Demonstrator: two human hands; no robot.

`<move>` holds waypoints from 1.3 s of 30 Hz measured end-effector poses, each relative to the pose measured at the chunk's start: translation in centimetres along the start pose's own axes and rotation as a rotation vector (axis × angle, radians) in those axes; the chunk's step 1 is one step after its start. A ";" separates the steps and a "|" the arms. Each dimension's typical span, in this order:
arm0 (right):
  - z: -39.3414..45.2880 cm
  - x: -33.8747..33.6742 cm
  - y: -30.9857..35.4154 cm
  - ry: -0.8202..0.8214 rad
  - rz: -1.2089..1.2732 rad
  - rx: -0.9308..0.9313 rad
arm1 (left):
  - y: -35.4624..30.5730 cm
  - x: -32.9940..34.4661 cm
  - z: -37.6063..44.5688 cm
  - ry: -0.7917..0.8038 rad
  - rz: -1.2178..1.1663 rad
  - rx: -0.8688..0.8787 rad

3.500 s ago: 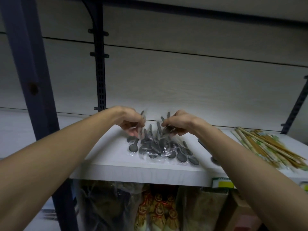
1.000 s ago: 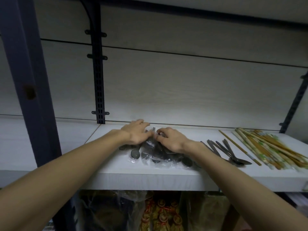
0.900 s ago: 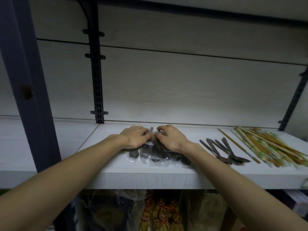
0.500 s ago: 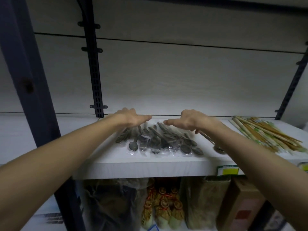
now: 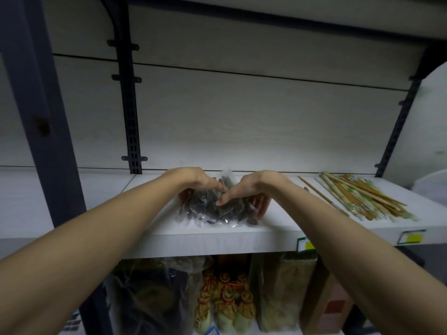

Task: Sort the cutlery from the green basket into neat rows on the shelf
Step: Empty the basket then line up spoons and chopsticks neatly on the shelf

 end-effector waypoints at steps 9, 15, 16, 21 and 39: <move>0.6 1.4 0.3 -0.094 0.163 -0.272 | 1.0 1.0 0.5 -0.009 -0.407 0.137; 1.6 1.7 0.9 -0.176 0.261 -0.398 | 1.6 1.3 0.8 -0.015 -0.695 0.193; 1.8 1.7 1.1 -0.190 0.303 -0.438 | 1.7 1.1 0.8 -0.020 -0.741 0.207; 1.7 1.2 2.1 -0.312 0.529 -0.648 | 1.2 0.1 0.9 -0.190 -0.905 0.416; 0.1 1.5 1.7 -0.298 0.766 -0.895 | 3.3 0.6 -0.9 -0.368 -1.055 0.716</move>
Point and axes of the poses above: each hand's wrist, its own z-axis towards the middle knuckle, its own x-axis out of the palm, y = z × x, the point moved 4 cm from there along z, towards the middle knuckle, and after that the axes turned 9 degrees about y, right-handed, at the moved point
